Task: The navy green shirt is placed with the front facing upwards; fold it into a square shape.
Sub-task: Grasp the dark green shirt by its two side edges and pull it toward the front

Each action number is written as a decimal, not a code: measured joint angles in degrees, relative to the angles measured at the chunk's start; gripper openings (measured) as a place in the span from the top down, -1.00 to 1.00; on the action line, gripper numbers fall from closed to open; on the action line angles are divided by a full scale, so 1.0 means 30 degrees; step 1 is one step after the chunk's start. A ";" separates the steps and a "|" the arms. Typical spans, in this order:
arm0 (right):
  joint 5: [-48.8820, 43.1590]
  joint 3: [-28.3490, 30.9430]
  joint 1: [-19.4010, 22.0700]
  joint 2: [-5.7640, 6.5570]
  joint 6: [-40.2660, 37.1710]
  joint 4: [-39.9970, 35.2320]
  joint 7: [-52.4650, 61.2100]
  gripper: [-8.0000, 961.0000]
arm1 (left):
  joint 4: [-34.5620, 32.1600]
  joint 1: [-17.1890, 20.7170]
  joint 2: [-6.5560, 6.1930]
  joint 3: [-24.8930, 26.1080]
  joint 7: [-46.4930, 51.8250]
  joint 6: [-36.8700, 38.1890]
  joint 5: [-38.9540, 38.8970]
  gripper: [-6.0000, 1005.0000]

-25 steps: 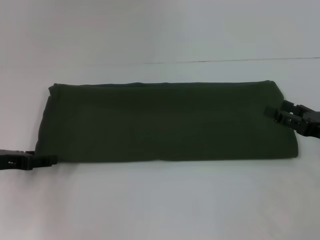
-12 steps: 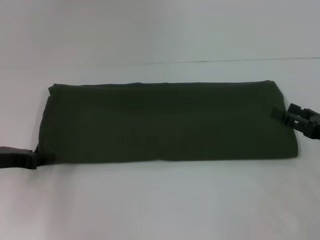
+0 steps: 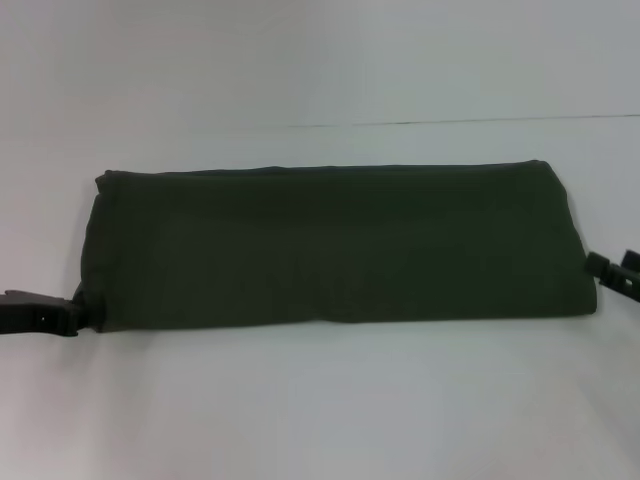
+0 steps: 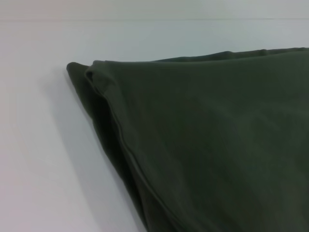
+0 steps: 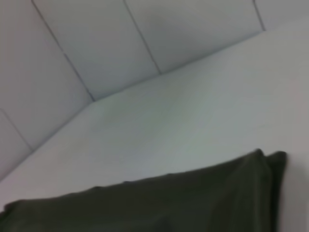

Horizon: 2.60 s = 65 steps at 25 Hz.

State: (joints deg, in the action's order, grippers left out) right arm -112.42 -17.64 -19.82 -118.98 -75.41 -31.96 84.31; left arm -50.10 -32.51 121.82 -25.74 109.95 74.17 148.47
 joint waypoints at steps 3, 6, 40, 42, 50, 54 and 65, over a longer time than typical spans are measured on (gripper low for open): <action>-0.0466 -0.0024 0.0096 -0.0096 0.0785 0.0036 -0.0049 -0.80 | 0.0000 -0.0006 0.0039 -0.0003 0.0003 -0.0188 -0.0044 0.84; -0.0833 -0.0044 -0.0052 -0.0131 0.1279 0.0314 -0.0087 -0.80 | 0.0000 -0.0065 0.0051 -0.0004 -0.0016 -0.0217 -0.0056 0.84; -0.0938 -0.2153 -0.1129 -0.0182 0.3708 0.1574 -0.0147 0.49 | -0.0082 -0.0154 0.0108 -0.0443 -0.0458 -0.0415 -0.0126 0.84; -0.0937 -0.2215 -0.1129 -0.0182 0.3692 0.1574 -0.0153 0.59 | -0.0105 -0.0120 0.0116 -0.0443 -0.0620 -0.0376 -0.0126 0.84; -0.0937 -0.2243 -0.1118 -0.0182 0.3429 0.1575 -0.0304 0.90 | -0.0265 0.0033 0.0160 -0.0441 -0.0873 -0.0190 -0.0123 0.84; -0.0882 -0.2225 -0.0822 -0.0218 0.2560 0.1596 -0.0830 0.94 | -0.0993 0.0506 0.0262 -0.0325 -0.1197 0.0453 -0.0120 0.84; -0.0552 -0.1306 0.0658 -0.0226 0.0293 0.1560 -0.2271 0.94 | -0.3354 0.2243 0.0690 0.0354 -0.3114 0.2906 -0.1135 0.84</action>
State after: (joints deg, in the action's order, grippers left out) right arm -114.07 -21.56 -17.84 -119.66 -74.53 -27.28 77.49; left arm -60.16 -25.78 123.89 -24.68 100.61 82.89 145.06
